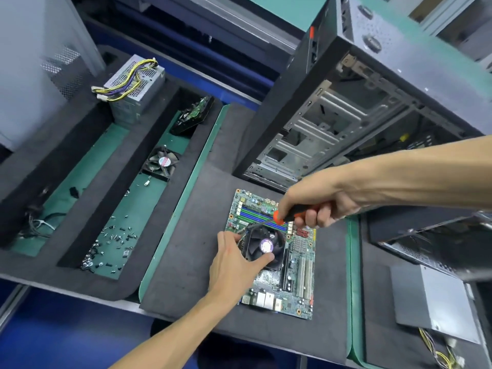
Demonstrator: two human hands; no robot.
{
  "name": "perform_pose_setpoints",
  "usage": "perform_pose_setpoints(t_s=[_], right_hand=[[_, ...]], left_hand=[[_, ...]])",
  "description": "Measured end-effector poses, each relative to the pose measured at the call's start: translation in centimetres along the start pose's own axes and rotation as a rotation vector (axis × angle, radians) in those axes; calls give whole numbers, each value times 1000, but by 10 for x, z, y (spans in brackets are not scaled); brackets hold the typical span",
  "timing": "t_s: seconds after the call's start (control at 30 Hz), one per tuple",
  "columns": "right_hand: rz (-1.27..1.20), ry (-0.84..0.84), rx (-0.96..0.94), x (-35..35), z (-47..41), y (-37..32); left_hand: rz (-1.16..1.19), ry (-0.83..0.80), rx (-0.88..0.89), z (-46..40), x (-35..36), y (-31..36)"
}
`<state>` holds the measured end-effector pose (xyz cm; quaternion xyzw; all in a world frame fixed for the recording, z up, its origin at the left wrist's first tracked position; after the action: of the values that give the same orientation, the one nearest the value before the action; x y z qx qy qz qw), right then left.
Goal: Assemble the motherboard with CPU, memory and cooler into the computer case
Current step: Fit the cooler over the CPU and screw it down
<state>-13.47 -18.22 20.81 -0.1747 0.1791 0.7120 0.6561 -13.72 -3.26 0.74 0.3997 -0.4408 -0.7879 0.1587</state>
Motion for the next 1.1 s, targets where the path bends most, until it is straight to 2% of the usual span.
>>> perform_pose_setpoints(t_s=[0.07,0.1,0.23,0.3,0.37,0.47,0.53,0.63,0.77,0.87,0.97,1.1], right_hand=[[153,80,-144,0,4,-5],[322,165,-265,0,6,-5],[1373,581,-895,-1,21,1],[1606,595,-1116,3,23,1],[1679,573,-1152,3,19,-5],[1561,580,-1126,7,16,-18],[1406,599,-1034,10,11,-16],[1060,578,-681,8,7,-12],[318,293,-112,13,-2,-18],[-13,57,184,17,-1,-21],[-178,-49,305,12,0,-27],[-96,-109,293,5,1,-33]], left_hand=[[-1,10,5,1,-1,-1],[-1,11,8,1,-1,-1],[-3,5,26,3,0,2],[8,9,31,5,1,2],[25,19,39,7,1,3],[35,39,36,8,0,3],[36,52,26,10,0,1],[52,69,31,9,0,2],[69,65,31,7,0,-1],[74,63,23,6,-2,-3],[69,66,40,4,-3,-1],[52,56,55,6,-4,1]])
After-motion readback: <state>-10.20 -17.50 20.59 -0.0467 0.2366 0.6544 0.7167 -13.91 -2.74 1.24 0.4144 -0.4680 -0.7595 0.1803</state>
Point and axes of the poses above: each hand's wrist, its own z-axis away from the middle knuckle, its own x-axis out of the palm, y = z × x, the point moved 1 cm from there along -z, towards the middle knuckle, and after that the axes turned 12 degrees about y, right-handed, at the moved point
